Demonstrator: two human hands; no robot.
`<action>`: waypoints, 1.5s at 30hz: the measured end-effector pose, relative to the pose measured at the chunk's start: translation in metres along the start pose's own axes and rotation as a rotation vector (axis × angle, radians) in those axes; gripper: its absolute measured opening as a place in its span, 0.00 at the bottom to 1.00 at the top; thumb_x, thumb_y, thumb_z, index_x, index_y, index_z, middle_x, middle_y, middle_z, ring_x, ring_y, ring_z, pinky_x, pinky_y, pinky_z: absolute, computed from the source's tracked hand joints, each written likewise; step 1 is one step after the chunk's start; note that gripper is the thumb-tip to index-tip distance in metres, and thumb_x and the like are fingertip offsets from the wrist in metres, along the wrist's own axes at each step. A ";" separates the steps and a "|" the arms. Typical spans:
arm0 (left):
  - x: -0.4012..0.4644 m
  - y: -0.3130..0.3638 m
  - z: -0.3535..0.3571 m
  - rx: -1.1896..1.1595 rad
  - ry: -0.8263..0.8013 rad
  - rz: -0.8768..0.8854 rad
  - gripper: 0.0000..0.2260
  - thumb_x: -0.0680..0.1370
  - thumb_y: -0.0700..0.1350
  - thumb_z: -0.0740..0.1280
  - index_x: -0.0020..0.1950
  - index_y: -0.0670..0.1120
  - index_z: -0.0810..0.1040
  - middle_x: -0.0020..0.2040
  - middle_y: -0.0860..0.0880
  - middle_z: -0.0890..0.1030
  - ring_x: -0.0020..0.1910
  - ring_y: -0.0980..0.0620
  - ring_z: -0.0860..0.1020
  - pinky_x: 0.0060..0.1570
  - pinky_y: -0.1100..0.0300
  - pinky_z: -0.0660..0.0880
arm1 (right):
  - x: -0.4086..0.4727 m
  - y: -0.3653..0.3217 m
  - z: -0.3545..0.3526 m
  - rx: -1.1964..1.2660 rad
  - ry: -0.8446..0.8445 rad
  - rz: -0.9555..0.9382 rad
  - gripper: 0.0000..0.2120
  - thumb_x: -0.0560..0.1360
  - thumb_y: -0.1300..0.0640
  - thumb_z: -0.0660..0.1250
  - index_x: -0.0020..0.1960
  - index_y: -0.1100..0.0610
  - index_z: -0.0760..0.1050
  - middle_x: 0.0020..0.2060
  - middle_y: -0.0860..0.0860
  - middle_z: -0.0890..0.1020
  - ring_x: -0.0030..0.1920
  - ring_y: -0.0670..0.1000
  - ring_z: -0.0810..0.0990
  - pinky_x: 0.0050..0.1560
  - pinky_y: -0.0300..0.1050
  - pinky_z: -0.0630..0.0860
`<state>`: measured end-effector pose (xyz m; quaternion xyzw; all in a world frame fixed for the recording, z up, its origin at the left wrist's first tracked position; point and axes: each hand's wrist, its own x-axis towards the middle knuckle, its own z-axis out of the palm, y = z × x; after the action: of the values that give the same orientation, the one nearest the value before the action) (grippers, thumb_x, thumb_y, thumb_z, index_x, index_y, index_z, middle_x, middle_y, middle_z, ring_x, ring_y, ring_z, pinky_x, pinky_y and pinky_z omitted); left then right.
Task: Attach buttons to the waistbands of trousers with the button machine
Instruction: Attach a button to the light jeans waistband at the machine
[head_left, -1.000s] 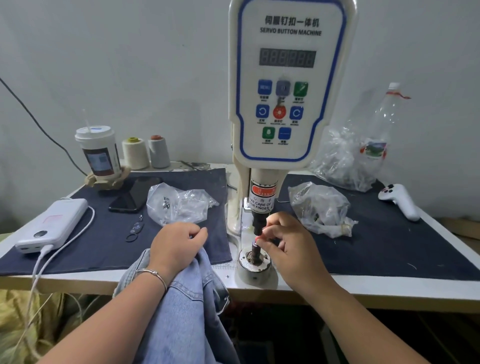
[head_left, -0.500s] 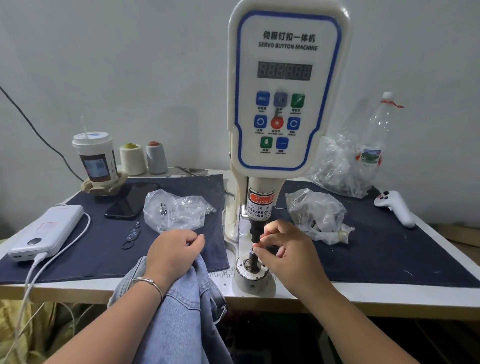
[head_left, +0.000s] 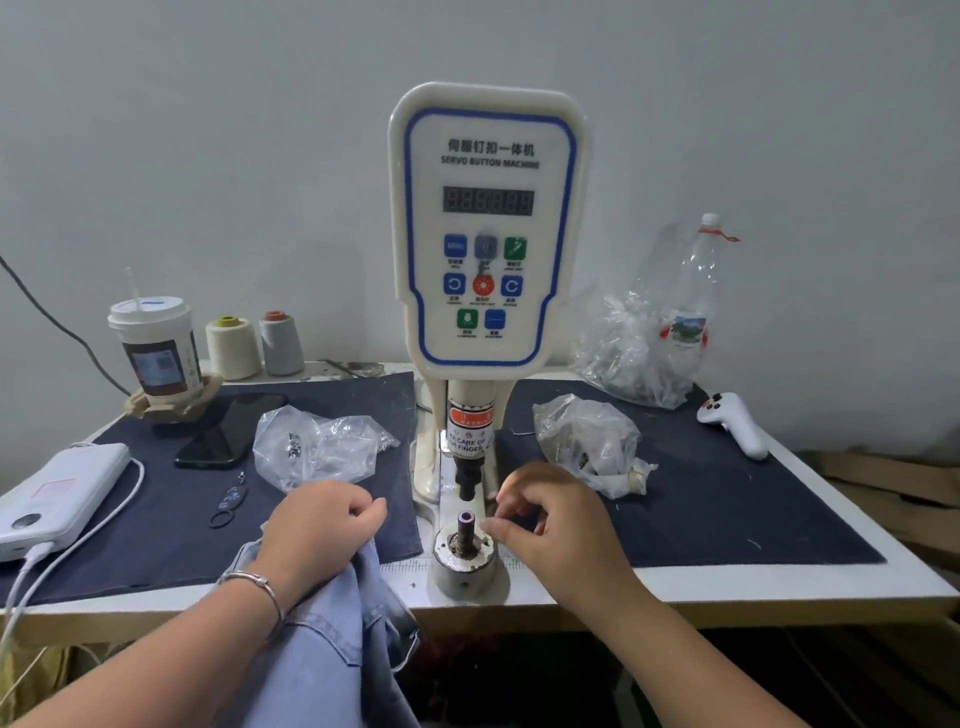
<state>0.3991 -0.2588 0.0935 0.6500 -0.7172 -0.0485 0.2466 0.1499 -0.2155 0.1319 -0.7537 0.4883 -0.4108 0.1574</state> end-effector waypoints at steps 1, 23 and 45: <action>-0.001 0.004 -0.005 0.001 -0.030 0.029 0.23 0.77 0.49 0.65 0.27 0.45 0.59 0.25 0.48 0.61 0.26 0.52 0.59 0.30 0.57 0.59 | -0.003 -0.002 -0.002 0.007 -0.004 0.004 0.10 0.68 0.54 0.77 0.36 0.56 0.77 0.37 0.48 0.79 0.36 0.45 0.75 0.38 0.40 0.73; -0.078 0.100 -0.116 -0.842 -0.559 0.183 0.03 0.73 0.48 0.68 0.40 0.51 0.79 0.36 0.51 0.74 0.38 0.54 0.69 0.36 0.64 0.64 | -0.051 -0.054 -0.042 0.826 -0.620 0.281 0.09 0.72 0.66 0.71 0.38 0.54 0.79 0.34 0.48 0.80 0.36 0.43 0.77 0.42 0.34 0.73; -0.075 0.069 -0.035 -1.122 -0.468 0.017 0.10 0.75 0.49 0.68 0.36 0.48 0.72 0.34 0.51 0.69 0.33 0.55 0.67 0.34 0.63 0.64 | -0.019 0.004 -0.042 0.942 -0.534 0.498 0.08 0.78 0.64 0.61 0.41 0.61 0.74 0.36 0.55 0.77 0.36 0.49 0.76 0.39 0.39 0.74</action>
<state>0.3535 -0.1681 0.1294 0.3872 -0.6226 -0.5586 0.3877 0.1118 -0.1941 0.1464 -0.5427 0.3590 -0.3303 0.6837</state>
